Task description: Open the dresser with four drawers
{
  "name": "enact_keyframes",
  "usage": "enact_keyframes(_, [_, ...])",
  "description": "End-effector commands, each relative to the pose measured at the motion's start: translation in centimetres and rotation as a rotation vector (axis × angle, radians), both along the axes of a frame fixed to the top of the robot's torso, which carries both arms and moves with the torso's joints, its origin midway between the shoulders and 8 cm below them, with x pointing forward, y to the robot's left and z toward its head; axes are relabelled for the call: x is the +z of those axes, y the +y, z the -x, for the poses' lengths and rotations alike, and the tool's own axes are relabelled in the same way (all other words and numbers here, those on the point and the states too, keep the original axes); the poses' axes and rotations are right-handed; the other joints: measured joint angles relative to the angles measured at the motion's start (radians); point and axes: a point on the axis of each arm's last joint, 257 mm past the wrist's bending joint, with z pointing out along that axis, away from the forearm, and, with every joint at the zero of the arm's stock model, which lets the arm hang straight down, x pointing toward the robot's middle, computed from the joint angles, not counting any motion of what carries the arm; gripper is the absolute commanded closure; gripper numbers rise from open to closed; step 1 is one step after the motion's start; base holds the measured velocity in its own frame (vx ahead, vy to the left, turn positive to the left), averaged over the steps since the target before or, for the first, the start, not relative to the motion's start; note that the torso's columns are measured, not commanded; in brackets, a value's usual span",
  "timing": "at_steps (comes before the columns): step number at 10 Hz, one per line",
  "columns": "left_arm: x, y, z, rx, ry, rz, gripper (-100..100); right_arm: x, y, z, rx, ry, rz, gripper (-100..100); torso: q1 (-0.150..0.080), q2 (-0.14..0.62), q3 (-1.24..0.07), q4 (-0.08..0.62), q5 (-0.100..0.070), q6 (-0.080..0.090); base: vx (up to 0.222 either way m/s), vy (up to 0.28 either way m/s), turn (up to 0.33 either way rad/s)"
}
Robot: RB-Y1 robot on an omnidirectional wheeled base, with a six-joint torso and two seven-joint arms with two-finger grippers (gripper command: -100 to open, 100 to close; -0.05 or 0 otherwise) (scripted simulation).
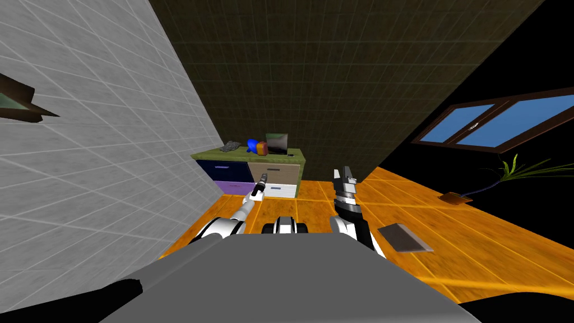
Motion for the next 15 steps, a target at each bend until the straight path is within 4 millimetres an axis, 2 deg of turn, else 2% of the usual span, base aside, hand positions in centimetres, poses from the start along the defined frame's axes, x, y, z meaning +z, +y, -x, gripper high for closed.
enact_keyframes(1, [-0.5,0.1,-0.2,0.002,0.011,-0.002,100,0.0,0.0,0.0,0.000,0.000,0.000,0,0.001,-0.002,-0.001,-0.001,0.000,0.000,-0.019,-0.001,0.000])
enact_keyframes(2, [-0.5,0.2,-0.5,0.006,0.020,-0.001,-100,0.0,0.0,0.0,0.000,0.000,0.000,0,0.001,-0.004,-0.002,-0.001,0.000,0.000,0.069,-0.005,-0.028])
enact_keyframes(6, [-0.4,0.4,-1.1,0.011,0.037,0.001,-100,0.0,0.0,0.0,0.000,0.000,0.000,0,0.001,-0.003,-0.002,-0.001,0.000,0.000,0.160,-0.025,-0.021])
enact_keyframes(8, [-0.4,0.4,-1.0,0.010,0.034,0.000,-100,0.0,0.0,0.0,0.000,0.000,0.000,0,0.001,0.005,0.003,0.001,0.000,0.000,0.050,-0.008,-0.001])
enact_keyframes(9, [-0.4,0.4,-1.0,0.010,0.034,0.000,100,0.0,0.0,0.0,0.000,0.000,0.000,0,0.001,0.006,0.004,0.002,0.000,0.000,0.010,-0.001,0.000])
enact_keyframes(10, [-0.3,1.6,-0.6,0.009,0.033,0.001,100,0.0,0.0,0.0,0.000,0.000,0.000,0,0.001,0.004,0.003,0.001,0.000,0.000,-0.055,-0.045,0.007])
enact_keyframes(15, [-0.2,4.4,0.4,0.006,0.035,0.000,100,0.0,0.0,0.0,0.000,0.000,0.000,0,0.001,-0.003,-0.002,-0.001,0.000,0.000,-0.093,-0.064,0.009])
